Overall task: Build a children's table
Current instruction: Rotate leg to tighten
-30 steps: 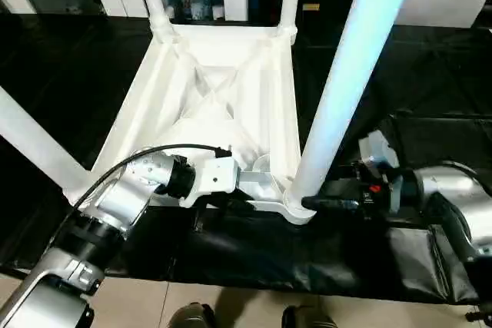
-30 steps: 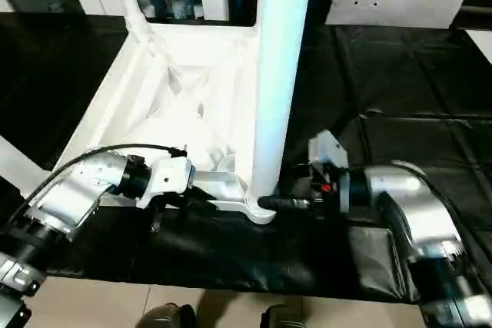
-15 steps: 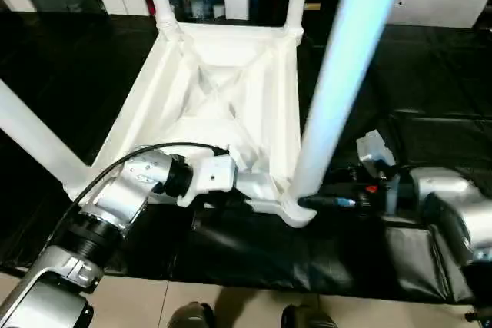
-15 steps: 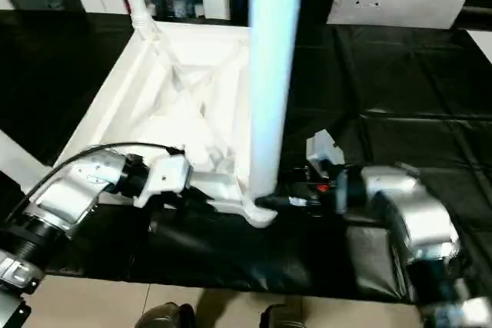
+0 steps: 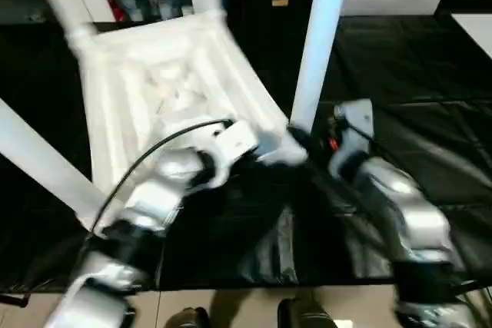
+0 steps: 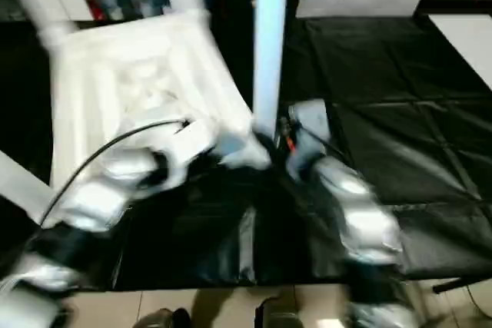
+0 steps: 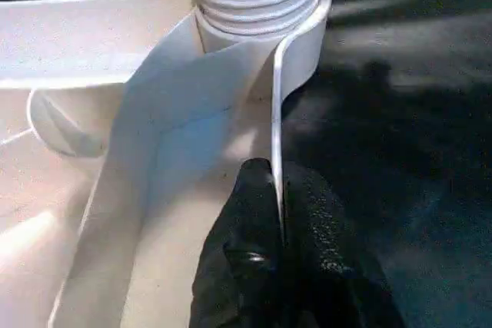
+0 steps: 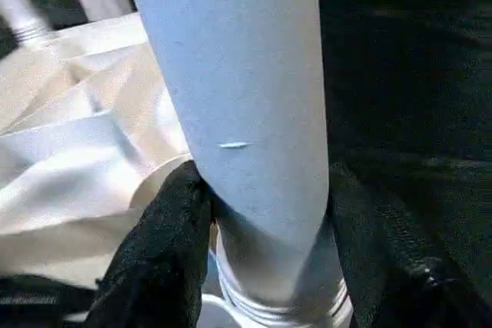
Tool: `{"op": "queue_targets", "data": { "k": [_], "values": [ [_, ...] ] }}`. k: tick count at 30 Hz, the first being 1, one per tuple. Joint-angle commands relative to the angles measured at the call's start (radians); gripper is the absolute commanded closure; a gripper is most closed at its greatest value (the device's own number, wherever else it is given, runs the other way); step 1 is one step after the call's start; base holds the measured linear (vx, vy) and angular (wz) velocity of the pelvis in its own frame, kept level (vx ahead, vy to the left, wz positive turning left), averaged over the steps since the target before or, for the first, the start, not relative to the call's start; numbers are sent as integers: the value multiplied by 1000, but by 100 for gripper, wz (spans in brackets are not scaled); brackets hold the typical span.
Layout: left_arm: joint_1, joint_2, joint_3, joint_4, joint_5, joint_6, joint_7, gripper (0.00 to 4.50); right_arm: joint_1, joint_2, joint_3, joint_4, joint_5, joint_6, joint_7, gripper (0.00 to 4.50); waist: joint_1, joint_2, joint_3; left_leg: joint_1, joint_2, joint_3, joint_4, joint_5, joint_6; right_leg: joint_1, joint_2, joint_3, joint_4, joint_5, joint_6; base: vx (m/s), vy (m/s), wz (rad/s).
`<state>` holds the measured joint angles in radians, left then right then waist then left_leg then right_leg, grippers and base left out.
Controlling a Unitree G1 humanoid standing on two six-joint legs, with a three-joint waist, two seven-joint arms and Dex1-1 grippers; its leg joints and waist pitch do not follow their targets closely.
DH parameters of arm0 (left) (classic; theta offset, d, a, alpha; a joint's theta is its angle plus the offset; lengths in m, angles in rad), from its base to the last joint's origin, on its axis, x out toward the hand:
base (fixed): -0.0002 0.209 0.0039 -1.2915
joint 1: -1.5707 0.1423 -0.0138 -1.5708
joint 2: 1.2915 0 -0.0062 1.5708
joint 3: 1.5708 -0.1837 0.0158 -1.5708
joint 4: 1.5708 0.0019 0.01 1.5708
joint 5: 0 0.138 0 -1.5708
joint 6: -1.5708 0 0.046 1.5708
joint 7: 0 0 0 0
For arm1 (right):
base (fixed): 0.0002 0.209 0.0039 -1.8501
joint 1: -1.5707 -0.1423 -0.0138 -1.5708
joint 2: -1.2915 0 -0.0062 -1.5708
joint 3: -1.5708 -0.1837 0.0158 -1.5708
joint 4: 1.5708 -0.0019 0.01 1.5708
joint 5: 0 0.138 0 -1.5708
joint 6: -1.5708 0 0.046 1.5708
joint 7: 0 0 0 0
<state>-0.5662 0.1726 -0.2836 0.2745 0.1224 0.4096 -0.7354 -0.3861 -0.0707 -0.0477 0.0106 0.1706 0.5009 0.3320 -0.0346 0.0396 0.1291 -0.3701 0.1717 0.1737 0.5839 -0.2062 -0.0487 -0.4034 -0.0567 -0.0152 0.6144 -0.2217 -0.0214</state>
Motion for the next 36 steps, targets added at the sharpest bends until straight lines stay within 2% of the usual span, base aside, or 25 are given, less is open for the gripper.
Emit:
{"op": "queue_targets", "data": {
  "k": [1, 2, 3, 4, 5, 6, 7, 10, 13, 14, 16, 18, 19, 20, 24, 26, 27, 28, 29, 30, 31, 32, 35, 36],
  "values": [
    [-21, -39, -32, -20, -16, -21, 21, 450, 16, 49, 98, 11, 25, 18, 39, 182, 6, -6, -62, 0, 41, -16, -57, 29, 94, 63, -67, 44, -58, 155, -276, 0, 0, 0],
    [-21, -37, -33, -21, -14, -20, 19, 450, 18, 49, 100, 9, 24, 17, 39, 182, 8, -4, -60, -1, 41, -17, -57, 50, 112, 64, -67, 42, -54, 210, -280, 0, 0, 0],
    [-21, -31, -34, -24, -12, -18, 10, 450, 24, 47, 102, 2, 26, 17, 43, 170, 8, -5, -60, 0, 41, -17, -57, 51, 119, 65, -67, 41, -54, 224, -282, 0, 0, 0],
    [-18, -23, -35, -27, -11, -21, 1, 450, 31, 44, 100, -6, 28, 18, 49, 159, 10, 0, -55, 1, 43, -17, -59, 38, 125, 63, -68, 40, -57, 220, -284, 0, 0, 0],
    [-15, -14, -36, -31, -9, -24, -9, 450, 40, 40, 99, -15, 29, 19, 57, 150, 11, -3, -54, 2, 44, -16, -60, 18, 124, 64, -70, 40, -59, 195, -285, 0, 0, 0],
    [-6, 6, -34, -39, -5, -29, -23, 450, 59, 21, 91, -32, 31, 11, 72, 150, 14, 13, -51, 3, 46, -18, -62, 1, 117, 62, -72, 39, -59, 162, -286, 0, 0, 0],
    [4, 27, -33, -49, -4, -34, -37, 450, 77, -2, 79, -46, 36, 0, 88, 142, 14, 8, -49, 4, 48, -17, -64, -12, 115, 61, -71, 39, -65, 143, -283, 0, 0, 0],
    [13, 56, -31, -60, -13, -52, -64, 450, 98, -45, 59, -61, 58, -8, 131, 115, 18, 8, -49, 2, 46, -17, -62, -7, 114, 68, -71, 42, -60, 163, -284, 0, 0, 0],
    [15, 104, -32, -41, -23, -99, -124, 450, 120, -126, 27, -77, 74, -53, 223, 99, 15, 9, -41, -1, 44, -17, -61, -3, 123, 67, -71, 41, -61, 162, -284, 0, 0, 0],
    [16, 121, -35, -37, -32, -136, -158, 450, 126, -156, 17, -78, 83, -58, 259, 81, 16, 11, -36, -1, 45, -17, -62, -9, 125, 65, -72, 41, -62, 149, -283, 0, 0, 0],
    [17, 134, -38, -35, -38, -163, -183, 450, 129, -175, 10, -81, 89, -60, 281, 71, 16, 10, -36, -1, 45, -17, -62, -10, 128, 66, -71, 41, -62, 143, -283, 0, 0, 0],
    [23, 170, -38, -39, -60, -205, -241, 450, 144, -239, 10, -104, 109, -62, 358, 59, 17, 14, -25, -1, 46, -18, -62, 6, 140, 63, -71, 41, -59, 160, -290, 0, 0, 0],
    [23, 182, -38, -39, -62, -201, -251, 450, 148, -259, 15, -112, 115, -66, 381, 39, 18, 17, -21, -2, 47, -18, -62, 13, 145, 62, -72, 42, -57, 172, -289, 0, 0, 0],
    [23, 195, -39, -37, -63, -214, -263, 450, 152, -279, 20, -122, 124, -70, 409, 39, 20, 20, -17, 1, 49, -17, -62, 20, 153, 57, -73, 42, -57, 180, -288, 0, 0, 0],
    [44, 255, -41, -43, -113, -284, -386, 450, 162, -348, 27, -143, 173, -86, 533, 7, 25, 27, -7, 1, 51, -19, -62, 28, 166, 58, -76, 40, -52, 188, -298, 0, 0, 0],
    [47, 262, -42, -47, -121, -287, -403, 450, 162, -355, 26, -142, 178, -87, 546, 7, 25, 26, -7, 0, 50, -18, -59, 64, 178, 58, -75, 40, -48, 225, -303, 0, 0, 0],
    [55, 283, -46, -62, -141, -298, -449, 450, 164, -382, 31, -145, 198, -86, 606, 7, 26, 21, -11, 0, 50, -17, -56, 91, 191, 58, -74, 40, -44, 256, -305, 0, 0, 0],
    [56, 284, -47, -62, -142, -298, -451, 450, 164, -384, 31, -145, 199, -86, 609, 7, 28, 23, -14, -1, 49, -18, -53, 105, 200, 60, -75, 40, -39, 280, -307, 0, 0, 0],
    [57, 307, -56, -67, -156, -310, -497, 450, 163, -428, 54, -151, 208, -97, 685, 7, 30, 25, -13, -3, 50, -18, -50, 134, 218, 57, -72, 38, -34, 321, -305, 0, 0, 0],
    [57, 307, -56, -67, -156, -310, -497, 450, 163, -428, 54, -151, 208, -97, 685, 7, 30, 18, -13, -3, 50, -17, -50, 135, 226, 58, -71, 37, -35, 327, -303, 0, 0, 0],
    [58, 315, -62, -69, -156, -314, -511, 450, 162, -441, 62, -153, 213, -101, 713, 7, 32, 18, -12, -2, 52, -16, -50, 128, 232, 55, -74, 36, -35, 311, -301, 0, 0, 0],
    [59, 325, -72, -67, -154, -327, -527, 450, 158, -454, 70, -152, 226, -99, 745, 7, 33, 13, -14, -1, 53, -15, -50, 120, 234, 55, -75, 36, -36, 299, -301, 0, 0, 0],
    [62, 338, -90, -63, -145, -353, -545, 450, 142, -472, 86, -134, 254, -87, 812, 7, 37, 12, -16, -2, 57, -17, -50, 110, 244, 53, -78, 34, -36, 231, -307, 0, 0, 0],
    [63, 339, -94, -62, -143, -360, -548, 450, 134, -477, 92, -122, 258, -82, 829, 33, 38, 13, -15, 0, 58, -16, -50, 111, 244, 50, -78, 34, -37, 218, -308, 0, 0, 0]
  ]
}}
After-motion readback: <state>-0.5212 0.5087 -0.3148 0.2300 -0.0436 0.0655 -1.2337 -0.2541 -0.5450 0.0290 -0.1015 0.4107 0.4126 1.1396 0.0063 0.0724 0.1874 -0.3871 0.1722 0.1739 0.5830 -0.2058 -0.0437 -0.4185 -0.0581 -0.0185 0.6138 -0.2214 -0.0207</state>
